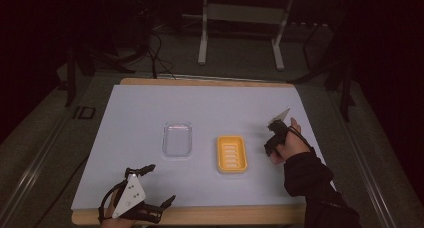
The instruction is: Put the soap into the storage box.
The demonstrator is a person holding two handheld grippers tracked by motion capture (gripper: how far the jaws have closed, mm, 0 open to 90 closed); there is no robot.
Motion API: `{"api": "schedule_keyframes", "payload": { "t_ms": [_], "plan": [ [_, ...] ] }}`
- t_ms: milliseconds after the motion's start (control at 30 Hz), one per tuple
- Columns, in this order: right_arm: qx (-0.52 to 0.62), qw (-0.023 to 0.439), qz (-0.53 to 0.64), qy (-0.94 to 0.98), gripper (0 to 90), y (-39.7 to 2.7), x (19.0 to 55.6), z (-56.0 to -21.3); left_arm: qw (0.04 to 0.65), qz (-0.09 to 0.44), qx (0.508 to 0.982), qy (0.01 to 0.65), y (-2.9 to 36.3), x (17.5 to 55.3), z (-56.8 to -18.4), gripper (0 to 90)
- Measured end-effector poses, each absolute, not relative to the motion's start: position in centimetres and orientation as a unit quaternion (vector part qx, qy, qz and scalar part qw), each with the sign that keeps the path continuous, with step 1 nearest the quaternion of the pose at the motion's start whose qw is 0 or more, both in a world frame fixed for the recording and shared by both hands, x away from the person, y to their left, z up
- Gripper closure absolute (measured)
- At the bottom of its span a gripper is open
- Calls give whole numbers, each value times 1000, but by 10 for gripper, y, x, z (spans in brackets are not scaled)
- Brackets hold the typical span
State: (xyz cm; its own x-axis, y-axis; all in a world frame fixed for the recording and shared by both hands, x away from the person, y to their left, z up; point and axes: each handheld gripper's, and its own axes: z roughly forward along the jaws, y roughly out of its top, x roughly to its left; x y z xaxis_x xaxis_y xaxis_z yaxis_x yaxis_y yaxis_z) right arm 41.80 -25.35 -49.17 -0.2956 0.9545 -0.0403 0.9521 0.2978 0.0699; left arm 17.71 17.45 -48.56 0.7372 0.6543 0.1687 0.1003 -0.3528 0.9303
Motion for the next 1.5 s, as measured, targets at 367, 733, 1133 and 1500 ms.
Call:
{"api": "schedule_keyframes", "payload": {
  "t_ms": [367,733,1133,1500],
  "plan": [
    [611,50,23,790,376,-253,410,-468,514,270,777,243,174,177,-486,4],
    [623,72,47,777,376,-236,395,-430,513,271,777,243,174,177,-486,4],
    [620,80,69,778,376,-203,382,-396,514,271,777,243,174,177,-486,4],
    [610,72,101,783,376,-158,373,-388,514,271,777,242,174,176,-485,4]
  ]
}}
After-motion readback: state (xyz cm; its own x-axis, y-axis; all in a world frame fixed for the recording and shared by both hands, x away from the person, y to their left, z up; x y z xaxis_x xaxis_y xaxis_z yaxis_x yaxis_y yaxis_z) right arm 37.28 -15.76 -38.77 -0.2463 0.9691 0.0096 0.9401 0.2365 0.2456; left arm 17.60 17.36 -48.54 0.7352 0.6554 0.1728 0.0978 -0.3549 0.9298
